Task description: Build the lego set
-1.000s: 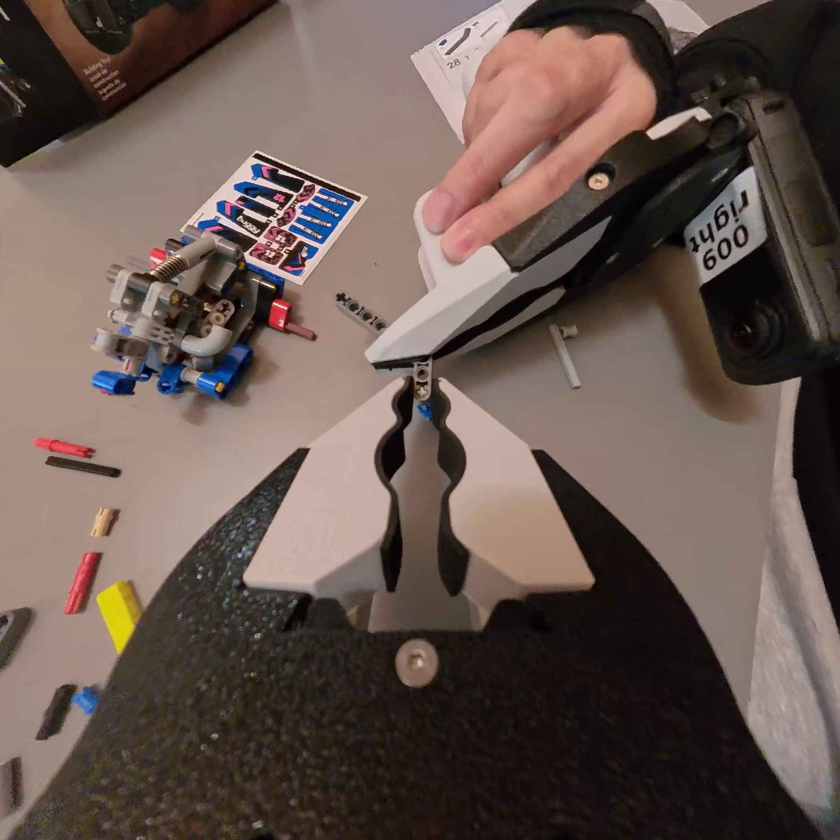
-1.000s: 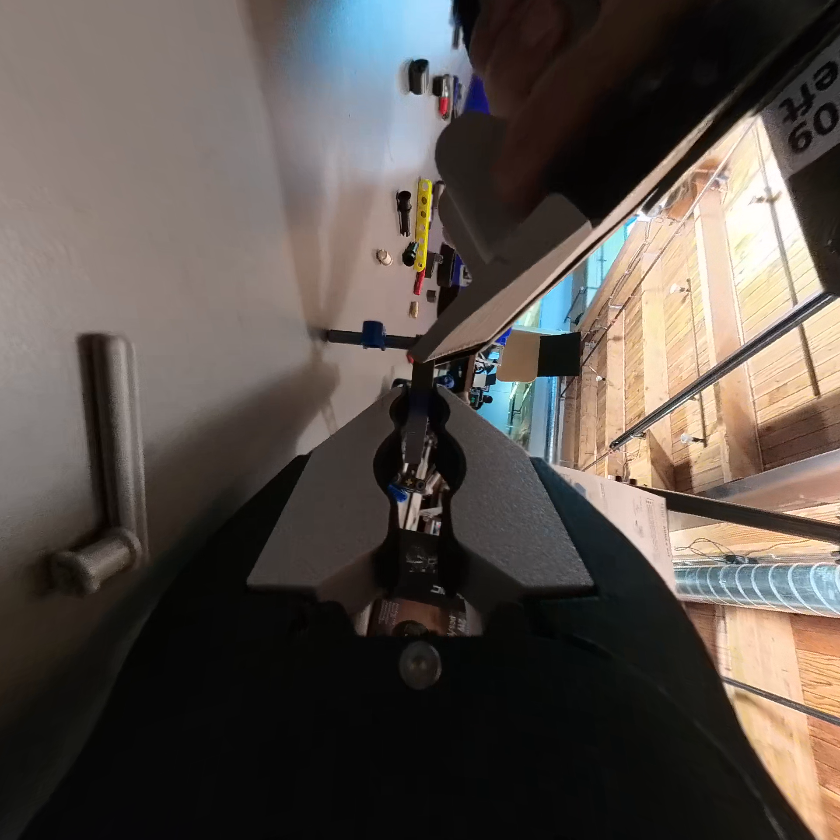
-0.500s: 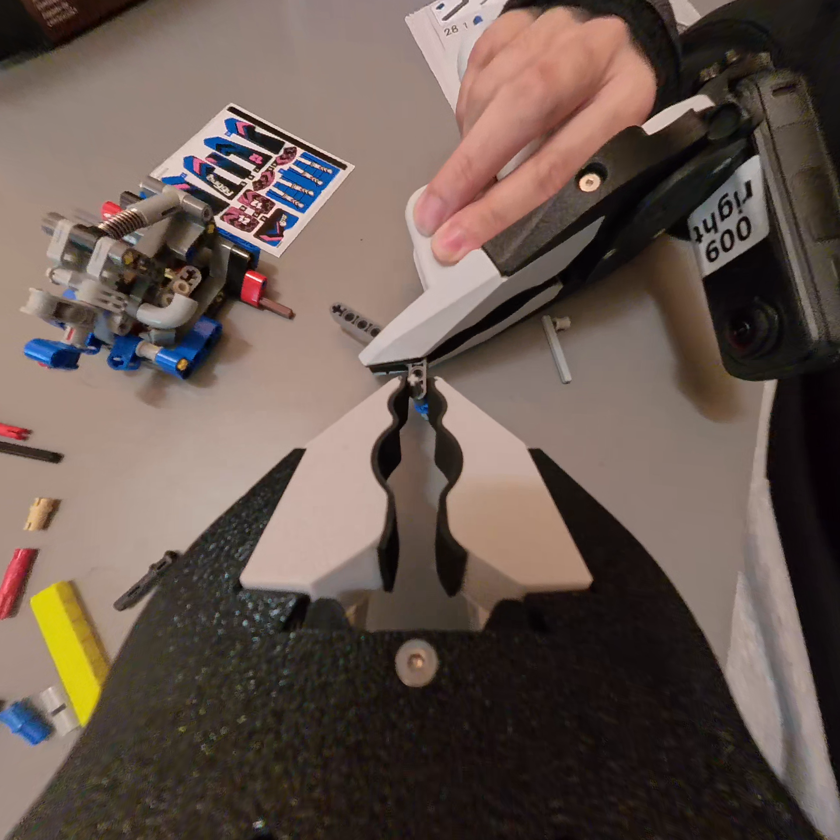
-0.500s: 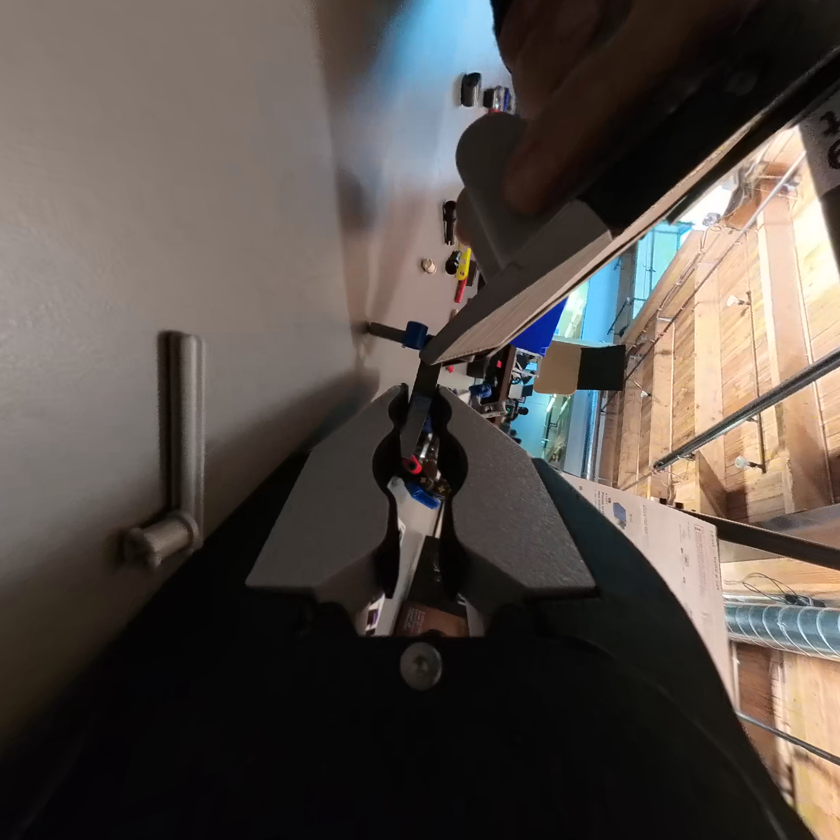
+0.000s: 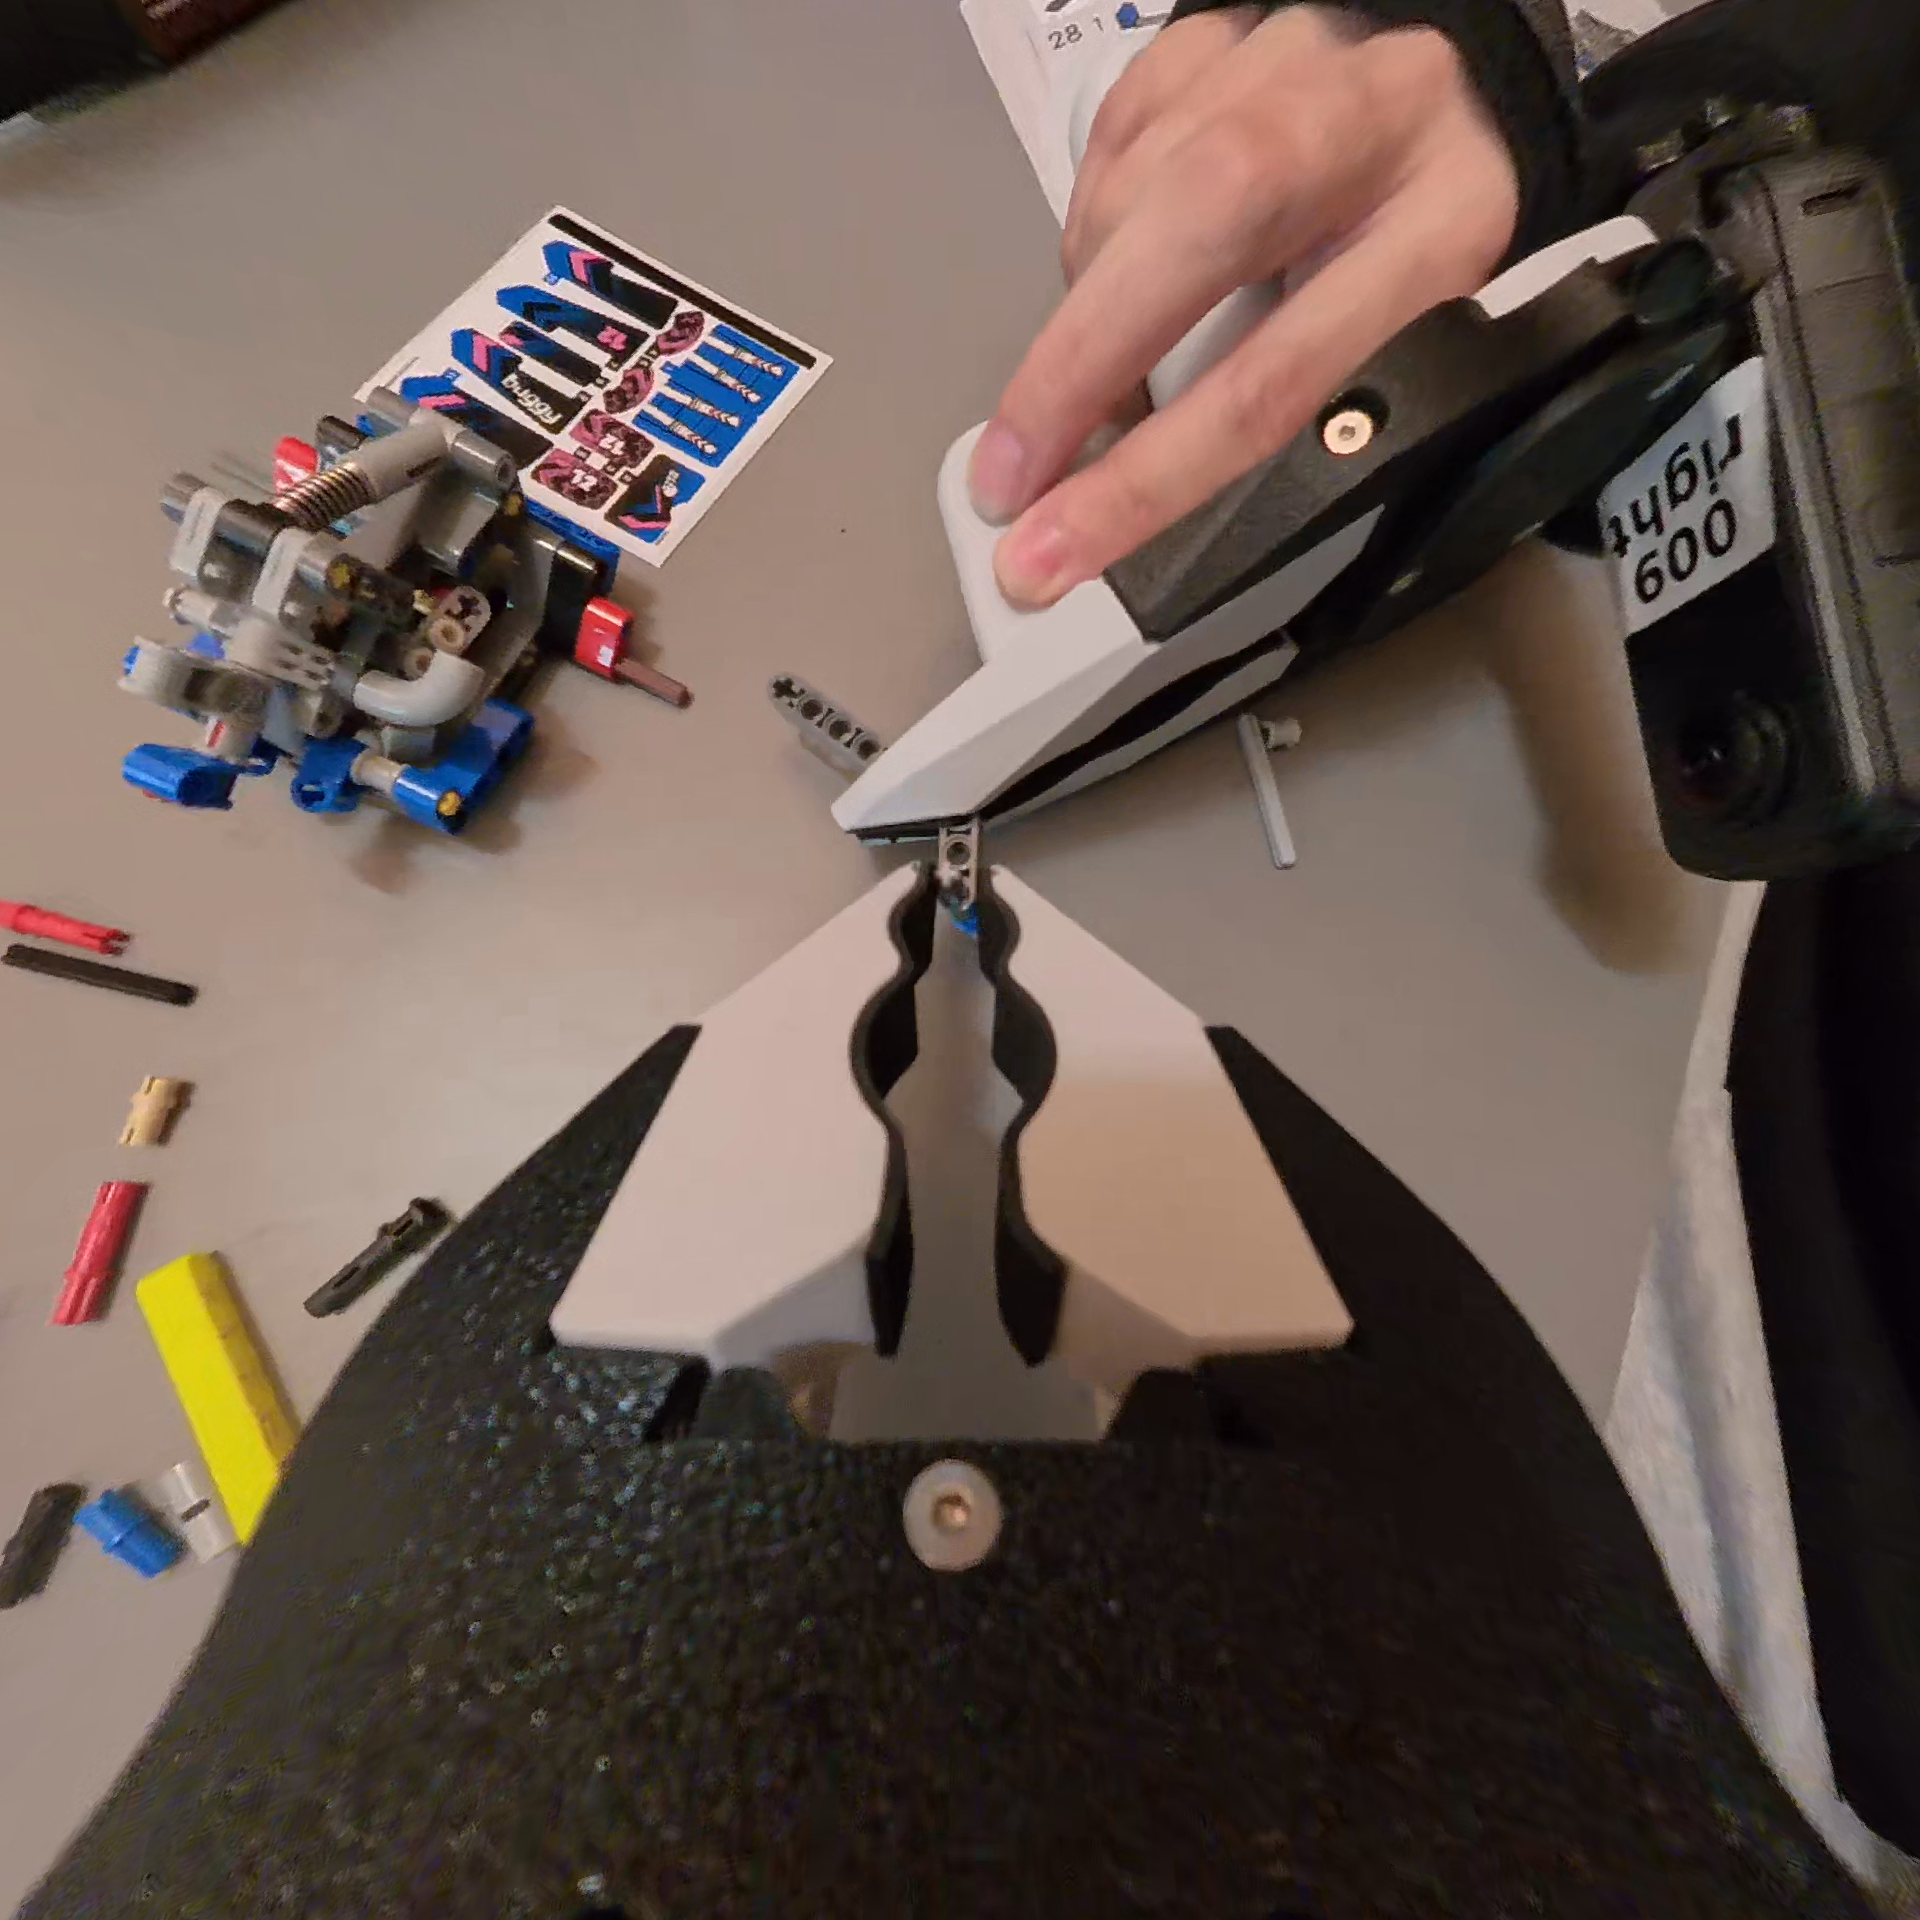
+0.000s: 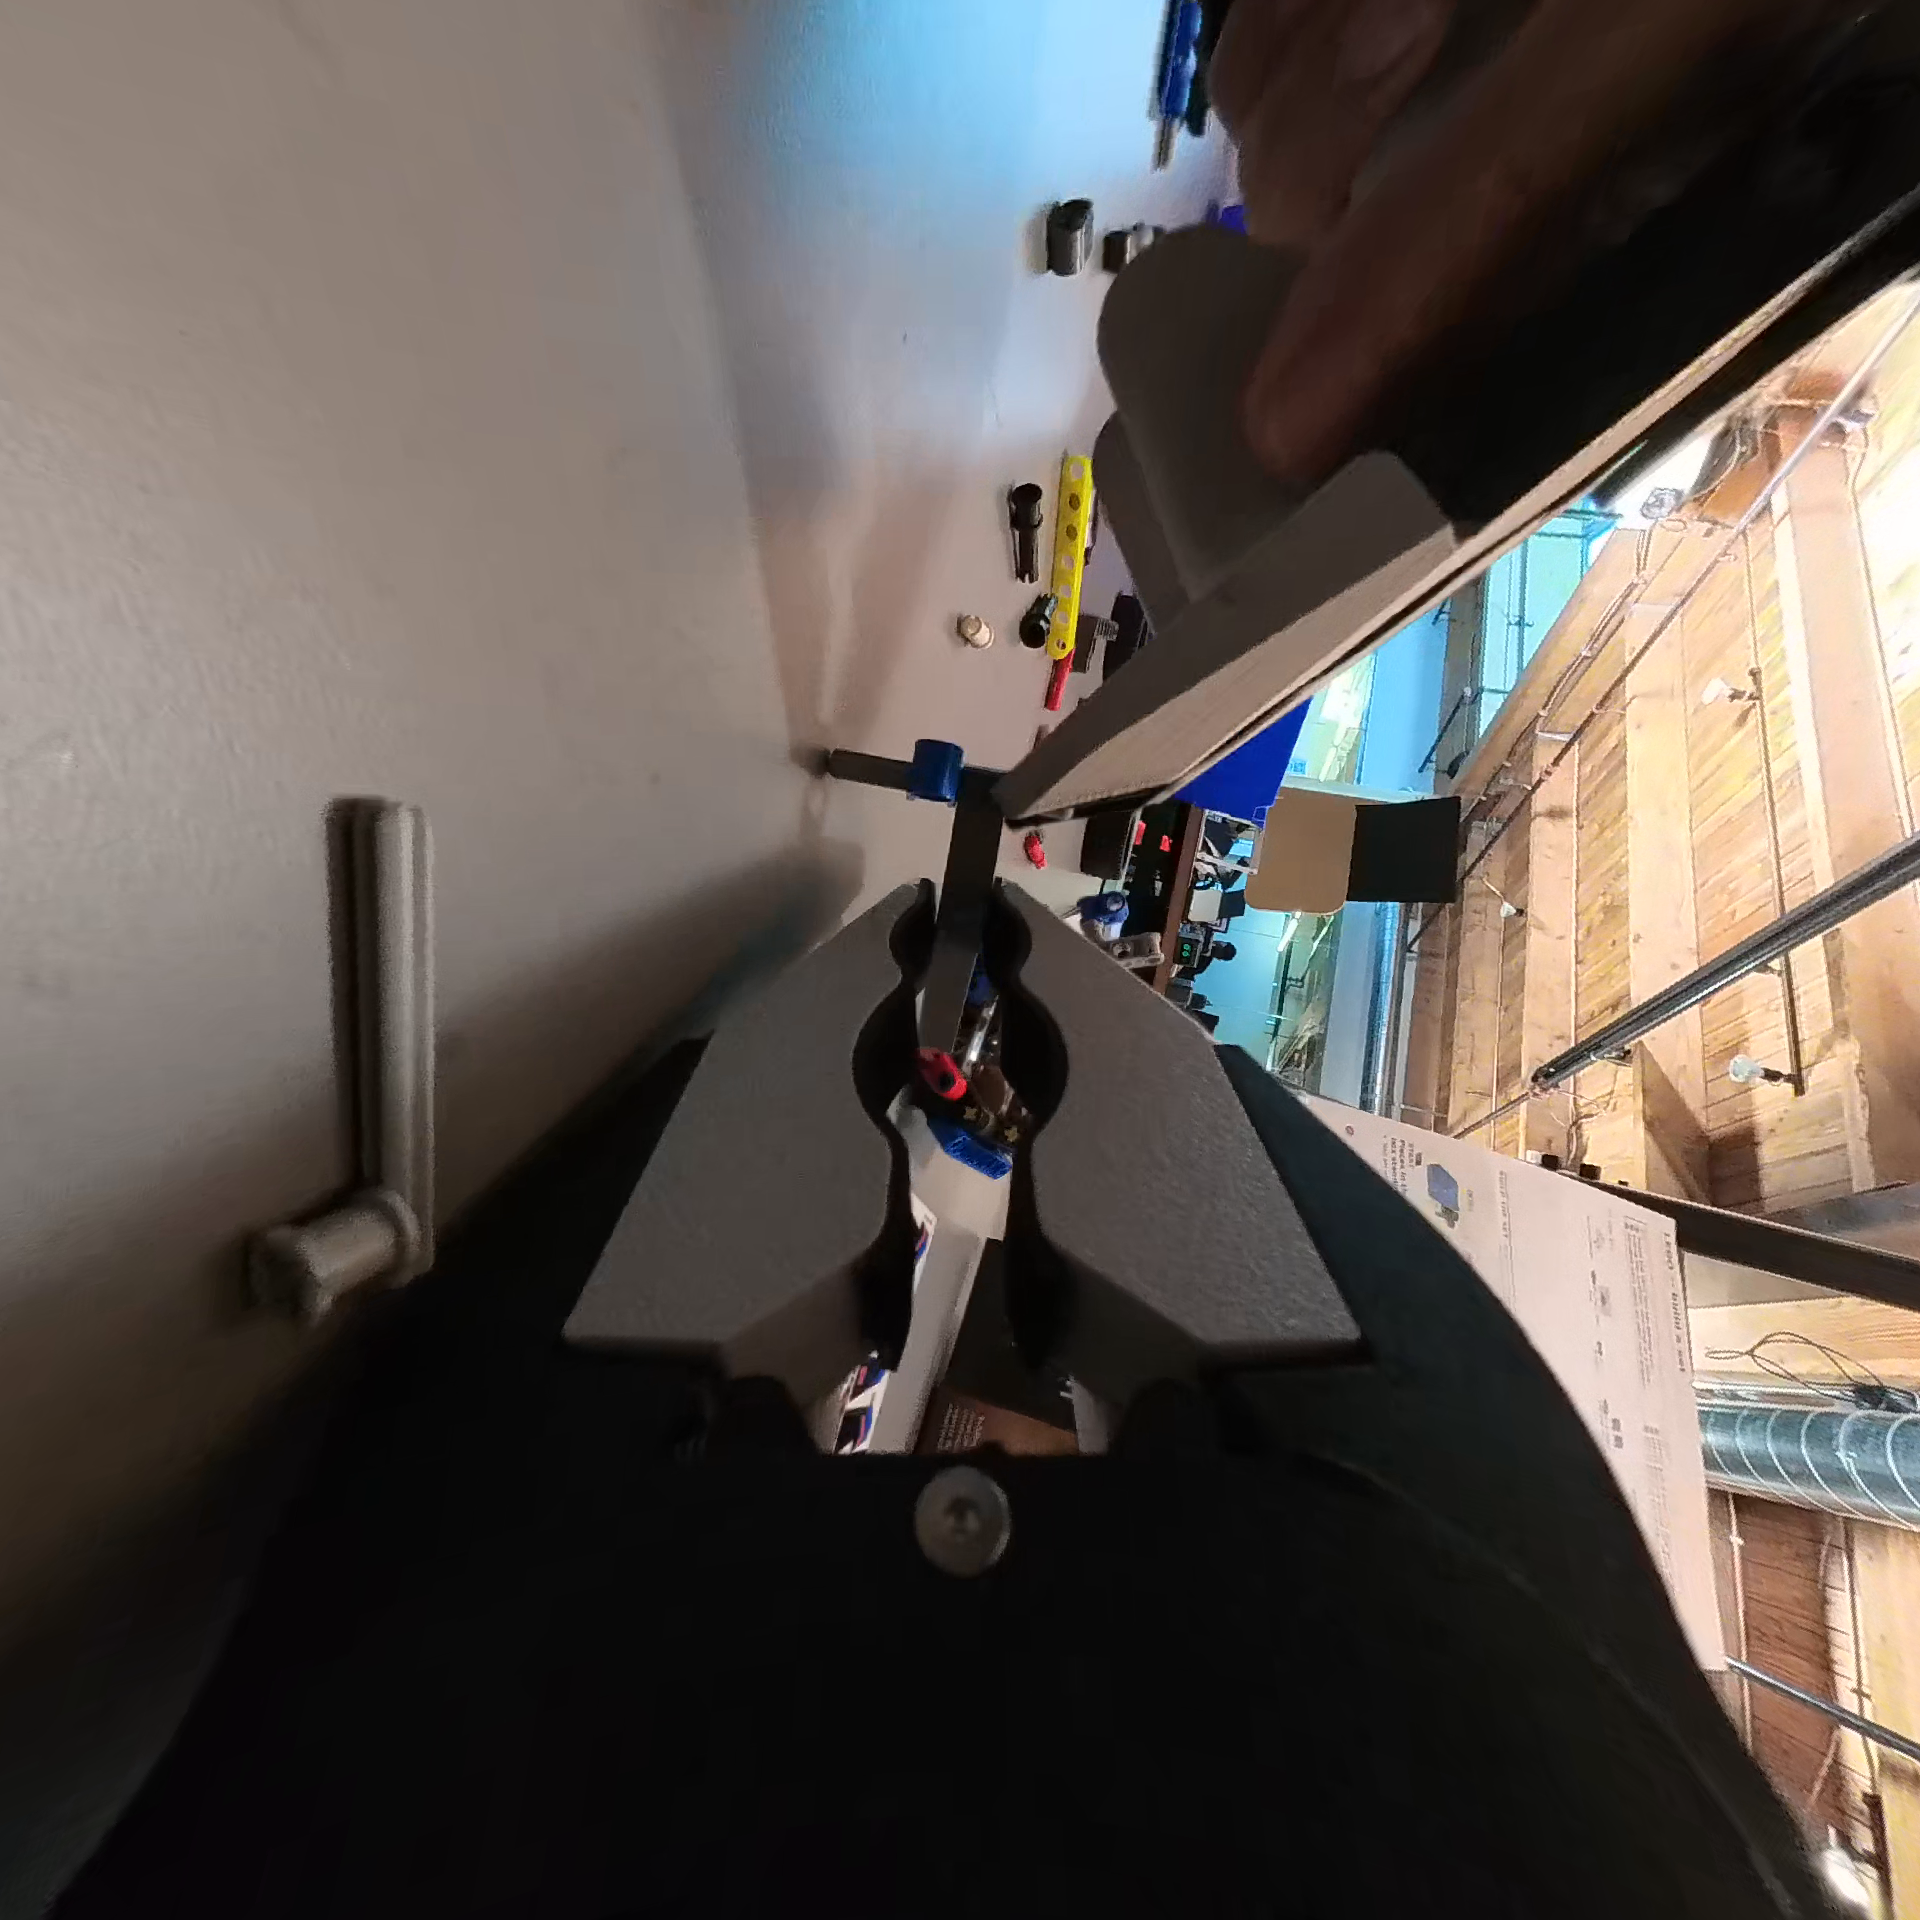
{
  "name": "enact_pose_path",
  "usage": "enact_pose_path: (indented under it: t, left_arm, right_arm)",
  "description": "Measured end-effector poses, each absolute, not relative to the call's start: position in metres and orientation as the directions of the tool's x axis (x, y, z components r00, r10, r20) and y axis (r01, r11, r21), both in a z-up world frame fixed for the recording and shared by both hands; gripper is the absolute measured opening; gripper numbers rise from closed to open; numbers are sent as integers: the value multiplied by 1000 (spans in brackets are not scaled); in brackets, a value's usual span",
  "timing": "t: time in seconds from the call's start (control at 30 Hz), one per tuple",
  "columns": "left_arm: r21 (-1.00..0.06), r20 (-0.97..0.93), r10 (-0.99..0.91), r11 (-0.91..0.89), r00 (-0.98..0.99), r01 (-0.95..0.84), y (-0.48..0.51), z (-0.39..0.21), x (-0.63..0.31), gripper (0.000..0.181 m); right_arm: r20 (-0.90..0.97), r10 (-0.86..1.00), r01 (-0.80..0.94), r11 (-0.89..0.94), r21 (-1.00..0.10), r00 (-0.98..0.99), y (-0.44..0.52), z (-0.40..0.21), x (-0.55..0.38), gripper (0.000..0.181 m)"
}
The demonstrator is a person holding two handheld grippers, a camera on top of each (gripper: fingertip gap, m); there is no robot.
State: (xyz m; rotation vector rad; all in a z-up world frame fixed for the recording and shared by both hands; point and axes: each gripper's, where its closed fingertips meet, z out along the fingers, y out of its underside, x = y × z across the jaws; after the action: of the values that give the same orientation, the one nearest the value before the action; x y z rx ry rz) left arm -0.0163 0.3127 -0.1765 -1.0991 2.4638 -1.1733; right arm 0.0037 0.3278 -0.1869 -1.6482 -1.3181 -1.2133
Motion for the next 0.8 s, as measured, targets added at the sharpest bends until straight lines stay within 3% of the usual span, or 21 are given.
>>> enact_pose_path:
  t: [0.13,0.27,0.37,0.5,0.57,0.8]
  left_arm:
    - [-748,84,-676,443,-732,-495,311,-176,-18,4]
    - [-756,54,-644,473,-763,-453,313,-176,-21,4]
    - [-769,48,-627,473,-777,-430,311,-176,-22,4]
    - [-777,45,-608,478,-793,-411,308,-176,-21,4]
    - [-780,31,-599,487,-800,-394,307,-176,-20,4]
    - [-806,37,-568,469,-822,-360,308,-176,-22,4]
  right_arm:
    - [918,360,967,-240,-82,167,323,-188,2,9]
    - [663,448,796,-244,-554,599,308,-176,-13,29]
    - [500,436,620,-192,-761,749,304,-153,-18,27]
    - [427,495,599,-264,-756,757,309,-174,-20,26]
    - [399,511,584,-273,-765,761,310,-178,-23,9]
    - [368,520,558,-272,-784,771,311,-178,-25,8]
